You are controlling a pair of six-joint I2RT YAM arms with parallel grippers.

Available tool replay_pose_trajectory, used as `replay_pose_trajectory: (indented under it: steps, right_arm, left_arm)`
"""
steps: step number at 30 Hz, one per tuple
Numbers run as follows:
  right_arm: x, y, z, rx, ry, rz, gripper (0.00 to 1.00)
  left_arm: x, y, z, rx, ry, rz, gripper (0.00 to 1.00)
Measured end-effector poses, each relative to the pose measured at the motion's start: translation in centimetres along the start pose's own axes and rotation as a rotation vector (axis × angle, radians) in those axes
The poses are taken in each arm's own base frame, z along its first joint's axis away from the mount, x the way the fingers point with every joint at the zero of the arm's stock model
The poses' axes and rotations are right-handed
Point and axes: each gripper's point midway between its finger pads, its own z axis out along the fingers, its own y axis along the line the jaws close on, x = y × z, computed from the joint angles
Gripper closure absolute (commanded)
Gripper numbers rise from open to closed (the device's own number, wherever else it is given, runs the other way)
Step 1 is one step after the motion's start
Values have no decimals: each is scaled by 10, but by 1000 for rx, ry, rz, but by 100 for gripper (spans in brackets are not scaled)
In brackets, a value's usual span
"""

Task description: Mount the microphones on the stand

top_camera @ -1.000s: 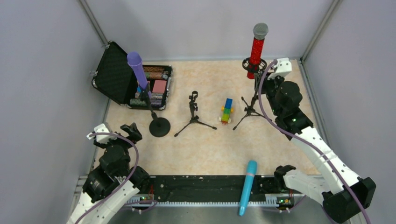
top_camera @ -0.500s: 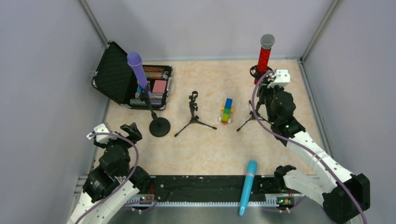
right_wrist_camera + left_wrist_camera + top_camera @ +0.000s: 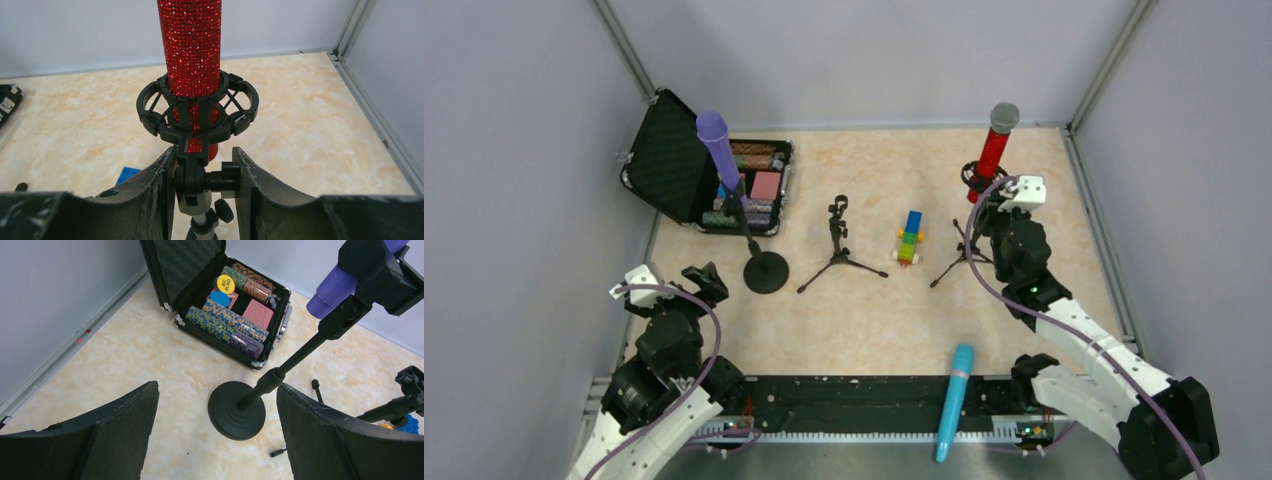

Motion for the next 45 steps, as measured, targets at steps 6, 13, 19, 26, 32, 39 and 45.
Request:
replay_pose_trajectory:
  steps: [6,13,19,26,32,39,45]
  right_arm:
    - [19,-2,-4,3,26,15,100]
    - [38,-5,-7,9,55,14,100]
    - [48,-7,-8,15,66,14,97]
    - [50,0,-8,-31,69,7,81]
    - [50,9,-9,-83,73,3,35]
    - [36,12,-11,-103,30,27,5]
    - [28,16,-13,-120,11,57,1]
  left_arm:
    - [0,0,0,0,0,0,9]
    - [0,0,0,0,0,0,9]
    - [0,0,0,0,0,2,9]
    - [0,0,0,0,0,2,9]
    - [0,0,0,0,0,2,9]
    - [0,0,0,0,0,2,9]
    - [0,0,0,0,0,2,9]
